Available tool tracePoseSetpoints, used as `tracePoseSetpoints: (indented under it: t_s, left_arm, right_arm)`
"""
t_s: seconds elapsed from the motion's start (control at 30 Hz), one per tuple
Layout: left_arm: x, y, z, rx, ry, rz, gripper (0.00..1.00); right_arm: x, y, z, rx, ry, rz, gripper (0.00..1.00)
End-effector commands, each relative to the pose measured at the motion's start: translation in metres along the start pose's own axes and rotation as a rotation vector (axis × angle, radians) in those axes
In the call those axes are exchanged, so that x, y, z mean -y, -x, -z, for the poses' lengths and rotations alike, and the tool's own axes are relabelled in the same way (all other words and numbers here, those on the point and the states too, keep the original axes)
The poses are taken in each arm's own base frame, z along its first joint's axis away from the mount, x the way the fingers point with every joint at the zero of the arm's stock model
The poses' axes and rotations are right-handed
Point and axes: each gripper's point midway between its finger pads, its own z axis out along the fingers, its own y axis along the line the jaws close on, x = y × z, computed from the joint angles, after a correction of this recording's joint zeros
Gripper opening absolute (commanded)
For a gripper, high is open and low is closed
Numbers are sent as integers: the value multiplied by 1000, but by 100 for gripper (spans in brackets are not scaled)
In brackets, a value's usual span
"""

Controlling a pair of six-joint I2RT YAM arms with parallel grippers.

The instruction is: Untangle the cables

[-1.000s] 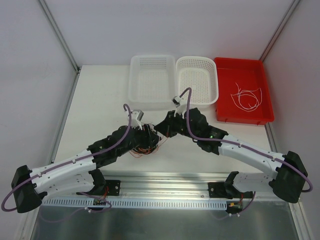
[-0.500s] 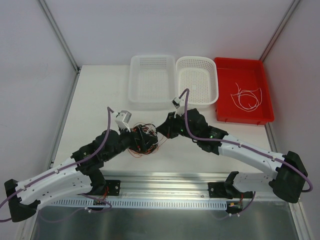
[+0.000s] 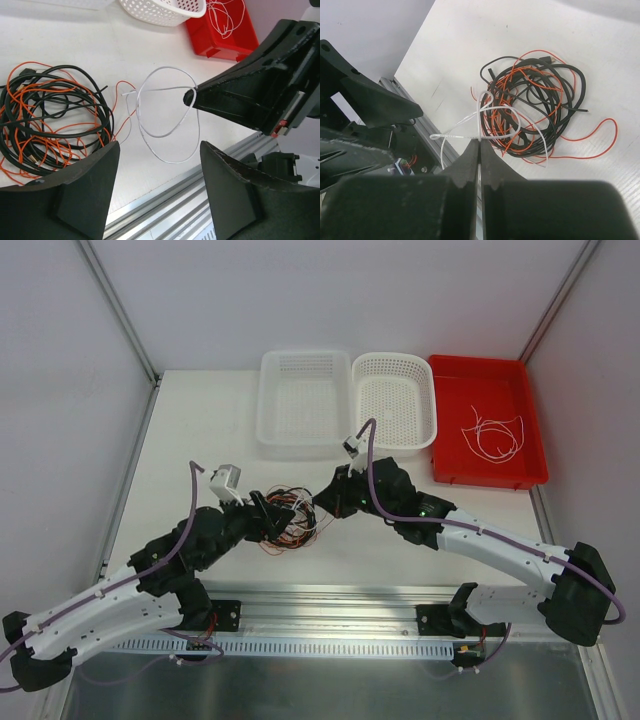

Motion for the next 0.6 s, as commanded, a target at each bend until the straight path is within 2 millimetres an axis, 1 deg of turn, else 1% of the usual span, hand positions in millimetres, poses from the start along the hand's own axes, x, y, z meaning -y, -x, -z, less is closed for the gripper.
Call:
tracePoseSetpoints:
  t_s: [0.0, 0.03, 0.07, 0.13, 0.17, 0.2, 0.27, 0.3, 0.37, 0.4, 0.57]
  left_arm:
    - [-5, 2, -4, 15, 40, -12, 65]
    - [-3, 4, -4, 16, 39, -22, 61]
    - [-4, 3, -7, 7, 48, -31, 59]
    - [1, 8, -8, 10, 46, -53, 55]
    - [1, 6, -12, -1, 57, -69, 51]
    - [6, 12, -12, 7, 51, -75, 49]
    - [7, 12, -16, -7, 56, -108, 43]
    - [11, 16, -16, 0, 53, -111, 42]
    - [12, 16, -19, -8, 59, -132, 39]
    - [14, 19, -20, -4, 58, -134, 36]
    - [17, 15, -29, -33, 65, -168, 32]
  right_arm:
    - [-23, 23, 7, 50, 66, 27, 1]
    - [-24, 23, 7, 49, 71, 27, 1]
    - [-24, 23, 7, 47, 70, 28, 1]
    - [-25, 22, 6, 42, 76, 27, 1]
    - [-26, 22, 6, 39, 83, 29, 1]
    - [-26, 22, 5, 38, 84, 28, 1]
    - [-27, 21, 5, 33, 88, 28, 1]
    - [-27, 21, 4, 33, 88, 29, 1]
    - [-28, 21, 4, 32, 93, 28, 1]
    - [-28, 21, 4, 31, 94, 29, 1]
    - [-33, 19, 2, 18, 113, 31, 1]
